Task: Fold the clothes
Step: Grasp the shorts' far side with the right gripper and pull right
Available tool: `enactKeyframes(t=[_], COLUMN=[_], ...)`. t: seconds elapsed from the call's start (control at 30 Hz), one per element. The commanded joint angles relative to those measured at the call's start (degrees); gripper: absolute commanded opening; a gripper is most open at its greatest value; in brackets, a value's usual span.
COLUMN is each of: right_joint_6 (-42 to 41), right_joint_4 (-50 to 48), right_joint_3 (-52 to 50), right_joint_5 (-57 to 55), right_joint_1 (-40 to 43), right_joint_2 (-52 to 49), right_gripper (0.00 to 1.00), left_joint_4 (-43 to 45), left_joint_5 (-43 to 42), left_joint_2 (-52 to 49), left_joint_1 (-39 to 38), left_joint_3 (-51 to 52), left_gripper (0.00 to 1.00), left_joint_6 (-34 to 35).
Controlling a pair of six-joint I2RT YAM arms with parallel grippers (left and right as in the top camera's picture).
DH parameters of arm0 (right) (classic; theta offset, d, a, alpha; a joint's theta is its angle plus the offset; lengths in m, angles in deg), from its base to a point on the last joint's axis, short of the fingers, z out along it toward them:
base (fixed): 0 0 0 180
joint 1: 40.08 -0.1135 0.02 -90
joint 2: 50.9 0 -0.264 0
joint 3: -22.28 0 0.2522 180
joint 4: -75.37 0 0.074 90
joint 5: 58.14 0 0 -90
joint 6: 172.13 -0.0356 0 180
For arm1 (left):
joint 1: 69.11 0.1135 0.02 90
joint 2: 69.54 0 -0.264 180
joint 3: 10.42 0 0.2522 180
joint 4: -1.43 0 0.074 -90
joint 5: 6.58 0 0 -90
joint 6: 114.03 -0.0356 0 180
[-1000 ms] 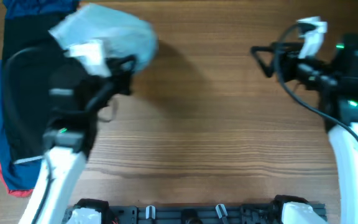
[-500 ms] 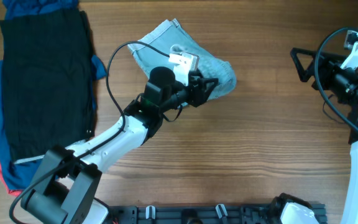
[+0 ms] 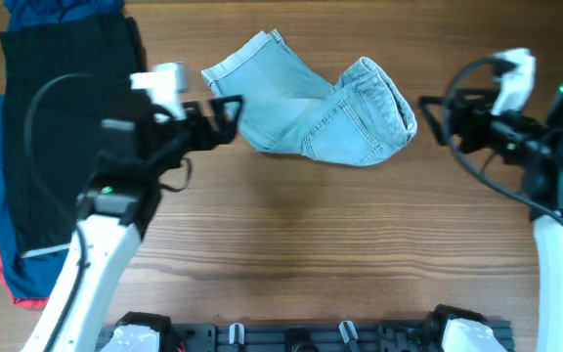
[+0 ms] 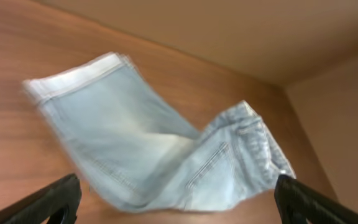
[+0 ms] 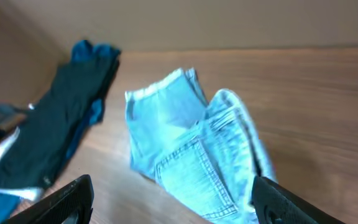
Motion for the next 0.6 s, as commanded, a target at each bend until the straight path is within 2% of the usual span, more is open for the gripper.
enactKeyframes(t=[0.0,0.13,0.23,0.4,0.57], right_joint_6=[1.20,-5.64,-9.94,-10.91,-9.60], right_joint_4=[-1.66,-7.10,-12.15,-19.02,-25.66], right_joint_3=[0.72,0.72,0.72,0.72,0.72], right_joint_5=[-8.66,-18.91,-26.88,-33.35,-33.77], right_joint_1=[-6.99,-14.34,-16.31,-16.33,-16.31], right_joint_2=[-5.33,-13.46,-17.84,-23.56,-30.05], right_gripper=[0.82,0.81,0.80,0.77,0.73], left_joint_4=[-4.15,-6.34,-6.93,-7.08,-7.08], left_joint_5=[-0.07,-0.04,-0.04,-0.04,0.37], left_joint_2=[1.14,-0.76,-2.69,-6.62,-9.46], left_joint_1=[3.37,3.34,3.34,3.34,3.34], left_joint_3=[-0.59,-0.59,-0.59,-0.57,-0.57], left_gripper=[1.00,1.00,1.00,1.00,1.00], left_joint_6=[-1.60,-1.60,-1.60,-1.62,-4.37])
